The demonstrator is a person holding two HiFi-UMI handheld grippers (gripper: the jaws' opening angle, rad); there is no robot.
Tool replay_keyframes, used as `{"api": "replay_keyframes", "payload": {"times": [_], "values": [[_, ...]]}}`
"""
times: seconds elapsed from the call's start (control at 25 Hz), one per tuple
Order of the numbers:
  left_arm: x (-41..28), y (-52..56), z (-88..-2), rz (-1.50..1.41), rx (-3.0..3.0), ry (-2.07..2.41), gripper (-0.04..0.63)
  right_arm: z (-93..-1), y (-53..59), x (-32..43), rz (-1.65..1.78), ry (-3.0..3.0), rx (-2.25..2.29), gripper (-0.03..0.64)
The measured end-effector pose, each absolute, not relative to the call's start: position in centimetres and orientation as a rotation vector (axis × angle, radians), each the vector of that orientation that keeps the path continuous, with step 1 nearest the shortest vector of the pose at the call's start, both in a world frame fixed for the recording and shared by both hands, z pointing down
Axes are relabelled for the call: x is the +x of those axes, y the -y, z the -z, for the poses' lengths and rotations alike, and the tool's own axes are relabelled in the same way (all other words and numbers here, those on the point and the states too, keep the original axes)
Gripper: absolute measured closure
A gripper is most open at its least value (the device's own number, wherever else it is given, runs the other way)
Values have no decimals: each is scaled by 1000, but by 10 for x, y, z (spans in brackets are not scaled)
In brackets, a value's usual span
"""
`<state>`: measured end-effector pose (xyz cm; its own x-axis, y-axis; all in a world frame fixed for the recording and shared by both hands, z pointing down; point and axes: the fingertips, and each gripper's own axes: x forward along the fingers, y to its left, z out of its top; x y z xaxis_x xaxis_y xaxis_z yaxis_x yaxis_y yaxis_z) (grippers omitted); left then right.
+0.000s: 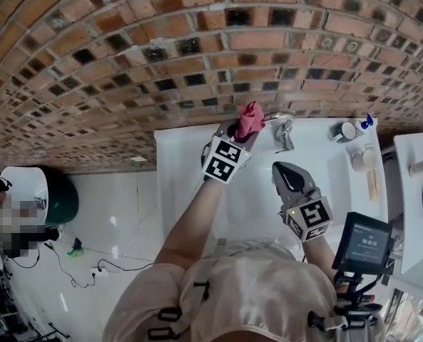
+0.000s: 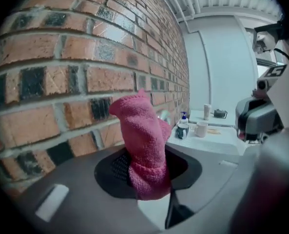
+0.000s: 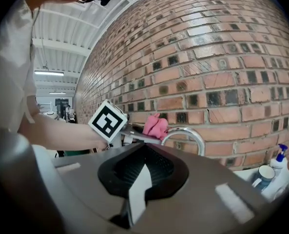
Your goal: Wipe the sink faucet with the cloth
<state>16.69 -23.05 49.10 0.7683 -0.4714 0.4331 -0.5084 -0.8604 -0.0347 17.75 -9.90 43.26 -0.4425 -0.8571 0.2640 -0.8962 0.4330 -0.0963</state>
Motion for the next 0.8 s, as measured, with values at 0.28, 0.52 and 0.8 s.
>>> {"api": "replay_keyframes", "payload": {"times": [0.28, 0.52, 0.8], "values": [[159, 222, -479, -701, 2907, 805, 476, -439, 98, 176, -274, 2515, 1510, 627], [212, 232, -433, -704, 3070, 668, 474, -429, 97, 175, -285, 2526, 1533, 627], [189, 234, -457, -663, 2967, 748, 471, -431, 89, 181, -307, 2534, 1579, 627]]}}
